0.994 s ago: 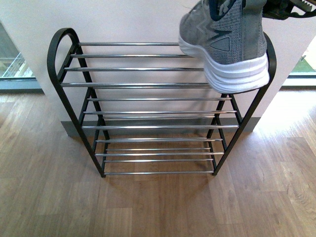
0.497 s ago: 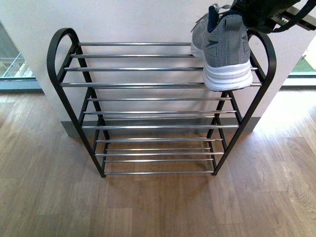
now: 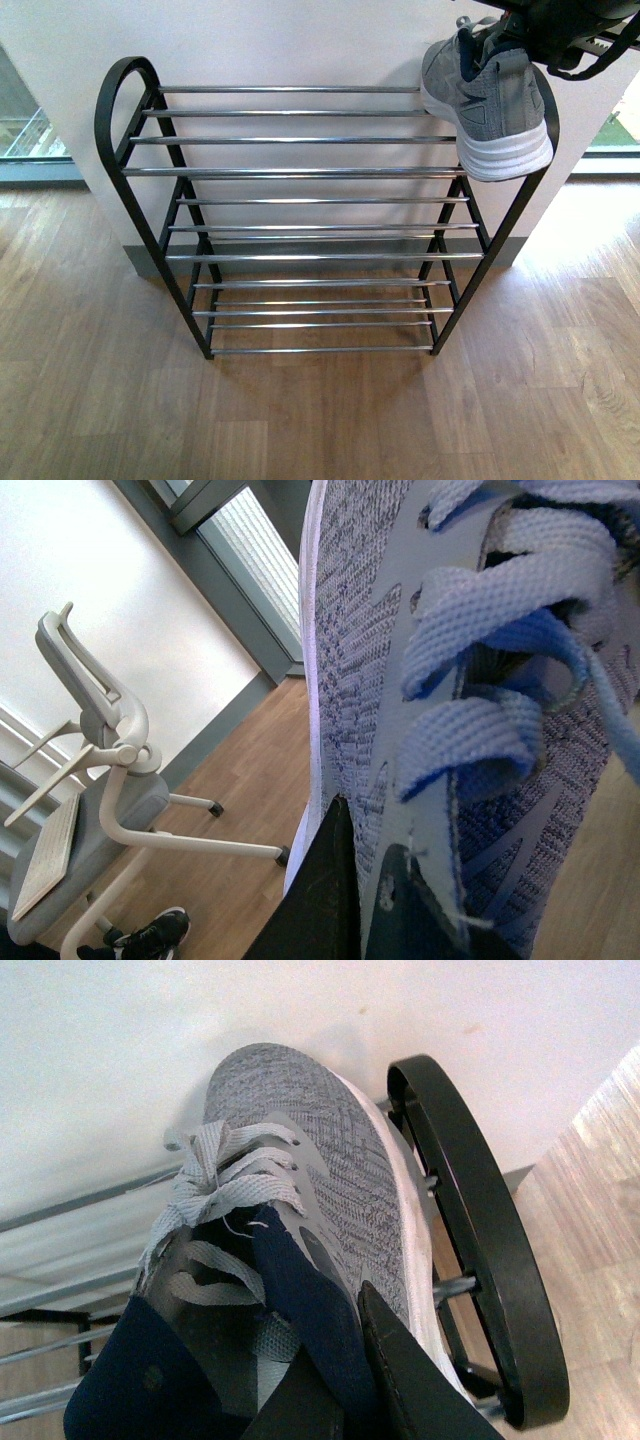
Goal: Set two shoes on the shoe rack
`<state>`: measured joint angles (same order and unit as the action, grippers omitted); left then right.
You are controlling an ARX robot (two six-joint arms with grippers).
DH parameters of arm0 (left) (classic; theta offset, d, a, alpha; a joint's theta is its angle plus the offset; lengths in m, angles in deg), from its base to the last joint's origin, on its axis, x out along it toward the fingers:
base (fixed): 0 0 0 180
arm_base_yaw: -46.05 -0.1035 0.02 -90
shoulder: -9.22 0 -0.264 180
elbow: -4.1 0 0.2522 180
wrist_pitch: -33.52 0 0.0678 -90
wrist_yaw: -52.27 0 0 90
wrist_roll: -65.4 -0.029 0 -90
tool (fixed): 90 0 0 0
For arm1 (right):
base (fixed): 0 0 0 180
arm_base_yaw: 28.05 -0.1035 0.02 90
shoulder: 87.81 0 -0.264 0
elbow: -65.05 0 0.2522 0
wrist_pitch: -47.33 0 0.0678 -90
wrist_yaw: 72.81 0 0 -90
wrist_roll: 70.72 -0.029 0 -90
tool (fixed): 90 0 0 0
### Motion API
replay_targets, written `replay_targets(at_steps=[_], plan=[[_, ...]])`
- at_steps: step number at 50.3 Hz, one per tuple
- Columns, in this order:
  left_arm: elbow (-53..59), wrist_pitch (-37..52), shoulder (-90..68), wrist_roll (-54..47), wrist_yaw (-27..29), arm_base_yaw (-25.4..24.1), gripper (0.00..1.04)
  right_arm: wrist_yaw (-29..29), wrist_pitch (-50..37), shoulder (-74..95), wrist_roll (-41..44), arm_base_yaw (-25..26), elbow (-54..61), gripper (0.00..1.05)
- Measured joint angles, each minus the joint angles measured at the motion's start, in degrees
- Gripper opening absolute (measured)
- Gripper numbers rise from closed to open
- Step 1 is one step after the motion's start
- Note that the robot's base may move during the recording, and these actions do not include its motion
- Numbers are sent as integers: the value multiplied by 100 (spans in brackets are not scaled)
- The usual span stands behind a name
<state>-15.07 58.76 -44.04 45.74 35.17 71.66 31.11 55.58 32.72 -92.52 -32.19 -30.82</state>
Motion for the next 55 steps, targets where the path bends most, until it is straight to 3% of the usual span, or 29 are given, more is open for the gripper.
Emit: replay_targets(at_steps=[19, 25, 40, 55], plan=[[0, 0, 0, 0, -2, 0, 2, -299, -238, 254, 468, 131, -166, 1], [0, 0, 0, 0, -2, 0, 2, -892, -549, 254, 518, 125, -59, 1], [0, 0, 0, 0, -2, 0, 2, -739, -551, 396, 901, 87, -52, 1], [0, 0, 0, 0, -2, 0, 2, -507, -444, 514, 1093, 369, -52, 1]])
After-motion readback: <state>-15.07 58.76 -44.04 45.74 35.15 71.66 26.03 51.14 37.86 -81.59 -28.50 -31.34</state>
